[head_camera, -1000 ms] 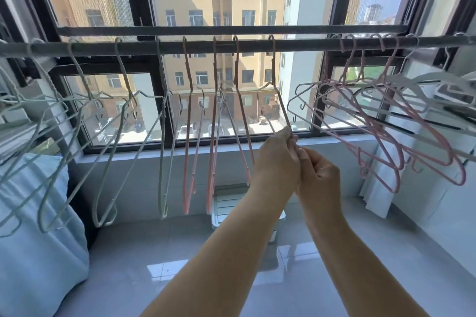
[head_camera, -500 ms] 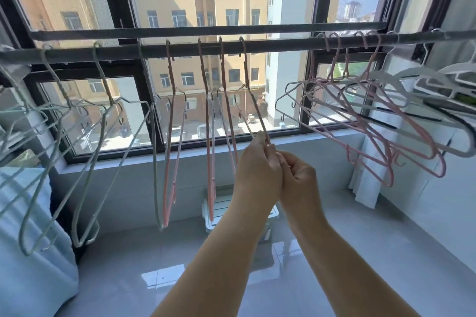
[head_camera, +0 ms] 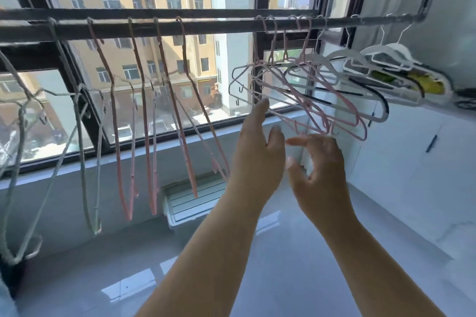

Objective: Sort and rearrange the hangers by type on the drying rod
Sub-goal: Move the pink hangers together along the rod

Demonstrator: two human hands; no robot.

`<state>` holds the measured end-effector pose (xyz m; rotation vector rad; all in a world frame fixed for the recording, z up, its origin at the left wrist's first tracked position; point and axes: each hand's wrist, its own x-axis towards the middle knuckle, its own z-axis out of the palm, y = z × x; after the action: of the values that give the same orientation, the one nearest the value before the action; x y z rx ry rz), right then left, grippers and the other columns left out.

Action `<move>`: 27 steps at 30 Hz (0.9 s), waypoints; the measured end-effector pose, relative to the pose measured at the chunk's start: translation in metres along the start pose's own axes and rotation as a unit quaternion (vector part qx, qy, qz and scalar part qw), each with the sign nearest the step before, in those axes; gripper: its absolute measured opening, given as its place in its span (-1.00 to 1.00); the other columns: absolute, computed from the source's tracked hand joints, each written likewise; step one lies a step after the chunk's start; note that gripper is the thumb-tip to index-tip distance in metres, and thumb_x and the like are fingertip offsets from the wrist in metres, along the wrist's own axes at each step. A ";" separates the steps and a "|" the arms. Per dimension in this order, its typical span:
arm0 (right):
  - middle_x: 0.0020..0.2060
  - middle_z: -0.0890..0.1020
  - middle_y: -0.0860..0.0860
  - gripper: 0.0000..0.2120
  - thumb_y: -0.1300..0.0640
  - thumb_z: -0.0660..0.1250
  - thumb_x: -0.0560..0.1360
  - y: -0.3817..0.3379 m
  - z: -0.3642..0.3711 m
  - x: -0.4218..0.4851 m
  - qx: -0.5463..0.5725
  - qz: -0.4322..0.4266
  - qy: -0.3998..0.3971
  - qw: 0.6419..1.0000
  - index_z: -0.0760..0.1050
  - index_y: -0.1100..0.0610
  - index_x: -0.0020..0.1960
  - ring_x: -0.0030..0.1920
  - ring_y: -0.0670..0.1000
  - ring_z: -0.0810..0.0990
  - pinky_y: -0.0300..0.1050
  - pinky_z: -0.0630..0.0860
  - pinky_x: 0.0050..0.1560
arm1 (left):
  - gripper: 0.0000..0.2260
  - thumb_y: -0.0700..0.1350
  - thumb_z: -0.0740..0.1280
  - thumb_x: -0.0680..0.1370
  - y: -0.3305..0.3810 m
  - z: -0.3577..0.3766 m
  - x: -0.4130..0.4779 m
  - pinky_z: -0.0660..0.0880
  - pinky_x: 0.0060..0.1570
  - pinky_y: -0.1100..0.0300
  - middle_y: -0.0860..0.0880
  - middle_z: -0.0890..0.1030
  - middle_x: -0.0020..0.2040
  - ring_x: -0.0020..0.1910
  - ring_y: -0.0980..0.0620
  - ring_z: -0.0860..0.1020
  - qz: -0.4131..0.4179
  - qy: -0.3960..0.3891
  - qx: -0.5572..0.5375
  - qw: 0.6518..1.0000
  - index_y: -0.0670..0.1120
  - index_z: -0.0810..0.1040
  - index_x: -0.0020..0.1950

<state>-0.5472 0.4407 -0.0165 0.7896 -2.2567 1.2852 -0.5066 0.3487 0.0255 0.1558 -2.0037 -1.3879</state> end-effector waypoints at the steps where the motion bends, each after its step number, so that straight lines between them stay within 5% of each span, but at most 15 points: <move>1: 0.14 0.48 0.06 -0.74 0.26 0.30 0.45 0.005 -0.008 0.004 -0.027 -0.005 0.018 0.999 0.49 0.05 0.12 0.24 0.02 0.38 -0.65 0.07 0.13 | -0.60 -0.20 0.16 0.57 -0.003 0.008 0.002 0.24 0.41 0.07 0.01 0.37 0.40 0.38 0.07 0.32 -0.020 -0.013 -0.007 1.000 -0.03 0.26 0.41; 3: 0.14 0.47 0.13 -0.70 0.26 0.31 0.44 0.015 -0.020 0.015 -0.066 -0.014 0.050 0.996 0.47 0.10 0.16 0.23 0.12 0.38 -0.68 0.01 0.09 | -0.62 -0.19 0.18 0.57 -0.008 0.023 0.004 0.27 0.37 0.09 -0.02 0.41 0.35 0.35 0.04 0.36 -0.050 -0.028 -0.010 0.998 -0.07 0.28 0.39; 7: 0.19 0.42 0.19 -0.64 0.18 0.28 0.46 0.032 -0.036 0.041 -0.081 -0.013 0.044 0.996 0.38 0.15 0.25 0.26 0.20 0.36 -0.16 0.19 0.26 | -0.61 -0.18 0.21 0.56 -0.017 0.048 0.012 0.33 0.30 0.15 -0.03 0.46 0.31 0.29 0.04 0.42 -0.078 -0.028 -0.021 0.996 -0.13 0.28 0.40; 11: 0.06 0.51 0.04 -0.66 0.16 0.28 0.50 0.043 -0.040 0.063 0.000 0.015 -0.032 0.999 0.38 0.16 0.26 0.11 0.07 0.48 0.03 0.40 0.22 | -0.66 -0.15 0.21 0.57 -0.016 0.069 0.026 0.34 0.11 0.31 -0.04 0.51 0.24 0.14 0.12 0.46 -0.090 0.006 -0.009 0.996 -0.14 0.35 0.35; 15: -0.09 0.57 -0.03 -0.72 0.12 0.25 0.52 0.051 -0.041 0.082 0.107 0.069 -0.130 0.983 0.42 0.11 0.23 -0.04 0.01 0.56 -0.13 0.45 0.04 | -0.71 -0.18 0.17 0.58 -0.016 0.083 0.036 0.34 0.04 0.31 -0.08 0.53 0.21 0.10 0.06 0.49 -0.111 0.065 -0.041 0.991 -0.14 0.41 0.30; 19: -0.34 0.59 -0.10 -0.89 0.15 0.21 0.54 0.058 -0.035 0.096 0.222 0.079 -0.212 0.948 0.47 -0.03 -0.09 -0.27 -0.14 0.58 -0.21 0.48 -0.17 | -0.72 -0.15 0.15 0.59 -0.025 0.088 0.032 0.33 0.13 0.23 -0.06 0.52 0.21 0.17 0.02 0.48 -0.137 0.122 -0.060 0.981 -0.09 0.41 0.30; 23: -0.47 0.41 -0.06 -0.73 0.17 0.08 0.59 0.055 -0.025 0.110 0.239 0.040 -0.187 0.952 0.44 -0.02 -0.21 -0.57 -0.22 0.35 -0.44 0.26 -0.52 | -0.68 -0.16 0.14 0.59 -0.038 0.083 0.024 0.24 0.10 0.34 -0.01 0.47 0.28 0.14 0.15 0.40 -0.156 0.152 -0.027 0.975 -0.06 0.36 0.35; 27: -0.44 0.45 -0.07 -0.75 0.13 0.00 0.62 0.036 -0.013 0.114 0.292 0.007 -0.153 0.944 0.39 0.01 -0.16 -0.55 -0.26 0.39 -0.47 0.30 -0.50 | -0.62 -0.23 0.16 0.57 -0.048 0.075 0.011 0.27 0.11 0.33 0.00 0.45 0.28 0.17 0.12 0.41 -0.158 0.144 0.027 0.976 -0.04 0.31 0.38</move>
<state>-0.6557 0.4363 0.0363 1.2500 -2.1072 1.9987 -0.5726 0.3824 -0.0252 0.6873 -1.8259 -1.4084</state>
